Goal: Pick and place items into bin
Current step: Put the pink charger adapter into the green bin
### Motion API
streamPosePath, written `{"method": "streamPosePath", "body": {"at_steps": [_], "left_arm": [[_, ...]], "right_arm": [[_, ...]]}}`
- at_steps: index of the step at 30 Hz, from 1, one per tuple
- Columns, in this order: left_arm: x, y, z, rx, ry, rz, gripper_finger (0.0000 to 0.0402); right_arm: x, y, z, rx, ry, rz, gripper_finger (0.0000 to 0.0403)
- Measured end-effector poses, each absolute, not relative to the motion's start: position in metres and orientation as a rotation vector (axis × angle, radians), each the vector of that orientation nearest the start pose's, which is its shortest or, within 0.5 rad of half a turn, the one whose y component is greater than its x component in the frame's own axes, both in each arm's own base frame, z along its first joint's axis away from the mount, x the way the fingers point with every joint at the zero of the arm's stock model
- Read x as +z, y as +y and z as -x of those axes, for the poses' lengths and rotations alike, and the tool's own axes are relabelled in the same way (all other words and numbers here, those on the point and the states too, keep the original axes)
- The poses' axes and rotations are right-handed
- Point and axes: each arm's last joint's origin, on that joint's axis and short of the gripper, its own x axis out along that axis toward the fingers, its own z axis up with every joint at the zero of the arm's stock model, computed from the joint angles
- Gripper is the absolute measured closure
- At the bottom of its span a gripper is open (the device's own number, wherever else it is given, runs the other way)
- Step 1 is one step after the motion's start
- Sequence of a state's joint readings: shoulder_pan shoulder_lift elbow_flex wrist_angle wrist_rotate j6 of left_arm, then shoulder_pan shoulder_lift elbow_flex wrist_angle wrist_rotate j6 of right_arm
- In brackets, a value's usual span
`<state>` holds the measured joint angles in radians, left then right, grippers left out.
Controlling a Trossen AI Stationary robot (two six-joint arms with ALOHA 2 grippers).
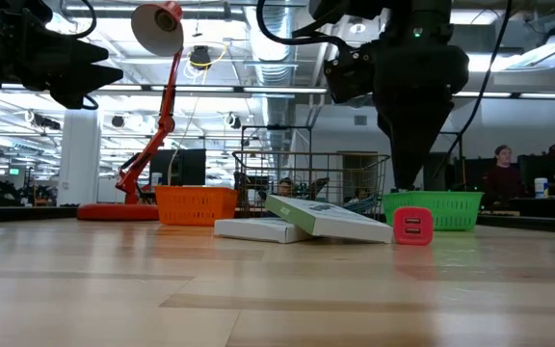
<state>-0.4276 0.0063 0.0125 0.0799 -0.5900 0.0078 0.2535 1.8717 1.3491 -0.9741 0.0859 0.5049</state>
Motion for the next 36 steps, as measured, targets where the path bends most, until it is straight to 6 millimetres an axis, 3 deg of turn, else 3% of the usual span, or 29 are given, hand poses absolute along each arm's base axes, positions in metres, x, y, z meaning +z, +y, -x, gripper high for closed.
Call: {"method": "streamPosePath", "body": {"at_steps": [19,29,36], "left_arm": [[0.175,-0.024,-0.09,0.163,-0.075,0.034,0.0168],[0.175,-0.024,-0.09,0.162,-0.075,0.034,0.0168],[0.175,-0.024,-0.091,0.163,-0.074,0.034,0.0168]], "right_arm": [[0.188,0.085,-0.337,-0.236,1.464,-0.186,0.0157],[0.161,0.082,-0.323,-0.241,1.518,-0.182,0.0157],[0.155,0.081,-0.322,-0.233,1.508,-0.178,0.0157]]}}
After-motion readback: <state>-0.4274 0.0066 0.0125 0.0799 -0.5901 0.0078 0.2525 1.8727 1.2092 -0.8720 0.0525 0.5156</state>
